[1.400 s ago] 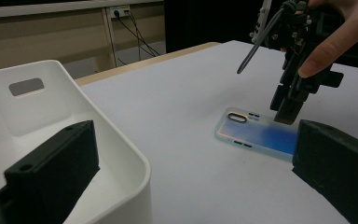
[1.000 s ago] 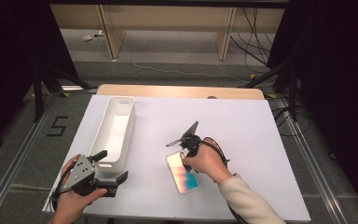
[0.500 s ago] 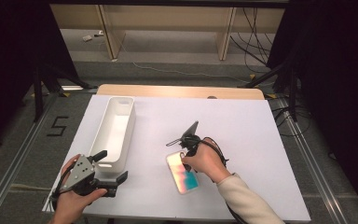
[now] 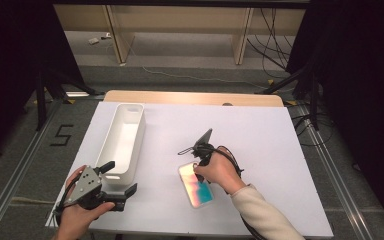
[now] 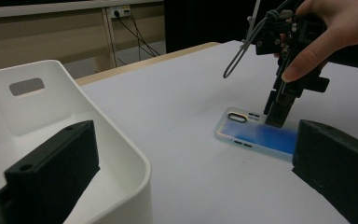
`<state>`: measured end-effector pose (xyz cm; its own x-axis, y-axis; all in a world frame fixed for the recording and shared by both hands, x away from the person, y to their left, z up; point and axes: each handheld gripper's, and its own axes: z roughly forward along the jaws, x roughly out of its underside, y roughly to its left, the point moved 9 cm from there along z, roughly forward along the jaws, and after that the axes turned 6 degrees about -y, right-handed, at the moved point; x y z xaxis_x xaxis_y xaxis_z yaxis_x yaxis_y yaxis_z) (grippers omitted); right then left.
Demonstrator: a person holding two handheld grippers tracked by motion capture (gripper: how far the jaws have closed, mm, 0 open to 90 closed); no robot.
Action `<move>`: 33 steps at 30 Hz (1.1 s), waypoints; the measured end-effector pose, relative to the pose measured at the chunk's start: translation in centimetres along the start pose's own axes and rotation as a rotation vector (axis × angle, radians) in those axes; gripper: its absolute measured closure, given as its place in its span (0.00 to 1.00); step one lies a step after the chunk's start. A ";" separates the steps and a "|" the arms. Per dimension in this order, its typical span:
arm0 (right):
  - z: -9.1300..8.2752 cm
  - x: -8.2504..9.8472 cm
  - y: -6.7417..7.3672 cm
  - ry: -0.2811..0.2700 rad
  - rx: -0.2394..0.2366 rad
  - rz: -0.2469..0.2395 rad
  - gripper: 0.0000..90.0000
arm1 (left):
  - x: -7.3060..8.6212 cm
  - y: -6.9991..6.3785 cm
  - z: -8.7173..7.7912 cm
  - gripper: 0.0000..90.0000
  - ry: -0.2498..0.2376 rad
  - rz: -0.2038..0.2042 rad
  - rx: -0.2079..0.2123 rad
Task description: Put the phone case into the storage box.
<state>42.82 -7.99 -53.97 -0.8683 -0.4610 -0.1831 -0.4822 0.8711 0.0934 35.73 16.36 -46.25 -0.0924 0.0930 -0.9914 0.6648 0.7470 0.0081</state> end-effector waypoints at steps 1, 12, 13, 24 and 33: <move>0.1 0.0 0.0 -0.006 0.000 0.002 0.67 | 0.0 0.0 0.0 0.00 0.001 0.001 0.000; 0.3 -0.2 -0.3 0.007 0.000 -0.009 0.69 | 0.0 0.0 0.0 0.00 0.000 -0.001 0.000; 0.4 -0.3 -0.2 -0.002 0.001 0.003 0.69 | 0.0 0.0 0.0 0.00 0.000 -0.001 0.000; 0.5 -0.3 -0.1 0.016 0.011 0.028 0.72 | 0.0 0.0 -0.1 0.00 0.000 -0.006 -0.001; 0.6 -0.5 -0.3 0.006 0.022 0.009 0.76 | 0.0 0.0 -0.1 0.00 0.001 -0.004 -0.002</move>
<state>43.45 -7.90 -54.50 -0.8732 -0.4543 -0.1764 -0.4719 0.8786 0.0732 35.69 16.41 -46.27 -0.0960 0.0907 -0.9912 0.6629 0.7487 0.0043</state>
